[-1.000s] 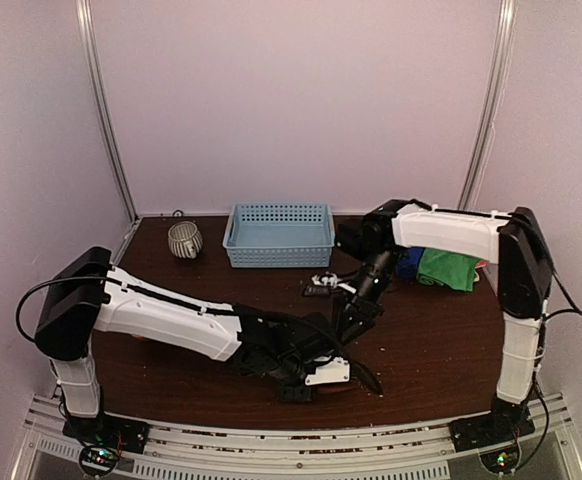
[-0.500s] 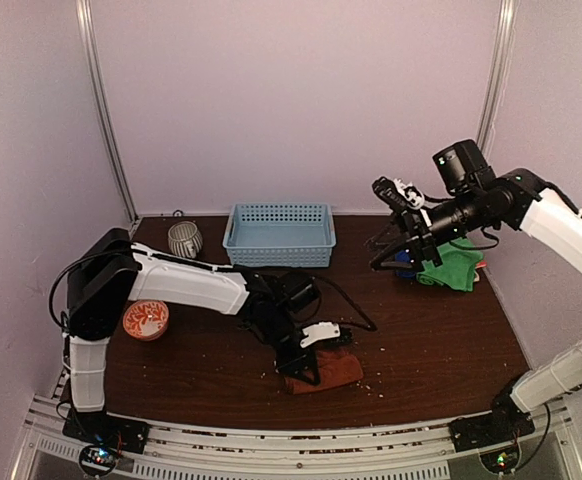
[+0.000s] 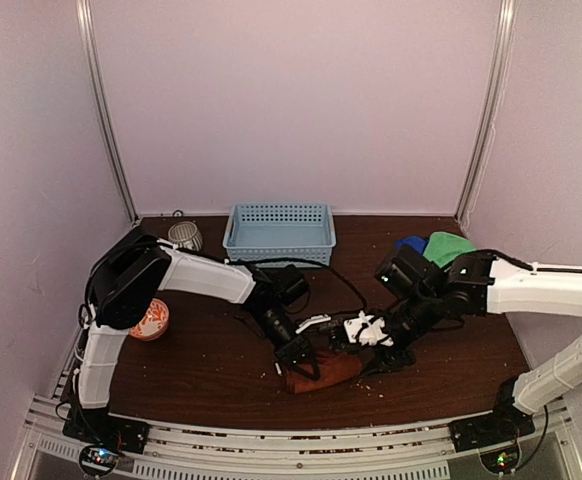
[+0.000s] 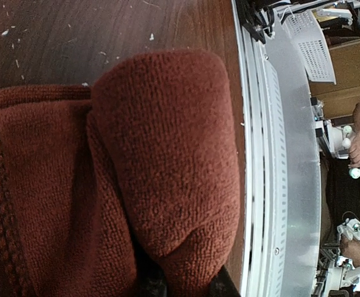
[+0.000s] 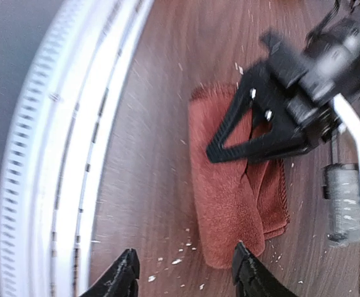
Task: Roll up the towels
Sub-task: Roll the towel at the center of the board.
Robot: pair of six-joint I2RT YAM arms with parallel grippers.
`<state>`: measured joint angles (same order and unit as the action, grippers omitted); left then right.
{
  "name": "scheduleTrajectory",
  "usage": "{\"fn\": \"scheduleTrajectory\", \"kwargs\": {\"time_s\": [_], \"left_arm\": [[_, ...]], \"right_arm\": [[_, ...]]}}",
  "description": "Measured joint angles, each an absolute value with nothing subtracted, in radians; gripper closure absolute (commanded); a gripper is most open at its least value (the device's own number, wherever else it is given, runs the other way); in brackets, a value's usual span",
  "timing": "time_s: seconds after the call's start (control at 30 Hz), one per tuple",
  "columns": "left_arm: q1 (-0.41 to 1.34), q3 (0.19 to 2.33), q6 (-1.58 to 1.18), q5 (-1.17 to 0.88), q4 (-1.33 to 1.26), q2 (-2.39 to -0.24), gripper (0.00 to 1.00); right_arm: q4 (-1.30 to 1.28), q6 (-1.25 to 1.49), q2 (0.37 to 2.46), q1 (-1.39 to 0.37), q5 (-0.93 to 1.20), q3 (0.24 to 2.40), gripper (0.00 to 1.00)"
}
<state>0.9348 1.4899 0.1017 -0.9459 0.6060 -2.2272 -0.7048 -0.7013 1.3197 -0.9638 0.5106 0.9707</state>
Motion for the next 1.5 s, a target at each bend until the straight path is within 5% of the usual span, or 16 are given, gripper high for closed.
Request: {"fn": "scheduleTrajectory", "kwargs": {"time_s": [0.4, 0.6, 0.77, 1.17, 1.37, 1.5], "left_arm": [[0.935, 1.496, 0.084, -0.942, 0.617, -2.229, 0.82], [0.935, 1.501, 0.084, -0.929, 0.63, -2.229, 0.75], [0.921, 1.483, 0.091, -0.871, 0.649, -2.194, 0.66], [0.839, 1.32, 0.068, -0.5, 0.673, -1.736, 0.52], [0.853, 1.271, 0.056, -0.418, 0.574, -1.422, 0.32], [0.896, 1.283, 0.05, -0.395, 0.492, -1.302, 0.32]], "right_arm": [[-0.394, -0.686, 1.519, -1.093, 0.176, 0.855, 0.42], [-0.324, -0.701, 1.602, -1.095, 0.128, 0.865, 0.74], [-0.327, -0.711, 1.637, -1.095, 0.126, 0.897, 0.86], [-0.569, -0.661, 1.821, -1.05, 0.264, 1.172, 0.91], [-0.76, -0.643, 1.972, -0.966, 0.439, 1.377, 0.91], [-0.929, -0.632, 2.112, -0.904, 0.585, 1.549, 0.93]]}}
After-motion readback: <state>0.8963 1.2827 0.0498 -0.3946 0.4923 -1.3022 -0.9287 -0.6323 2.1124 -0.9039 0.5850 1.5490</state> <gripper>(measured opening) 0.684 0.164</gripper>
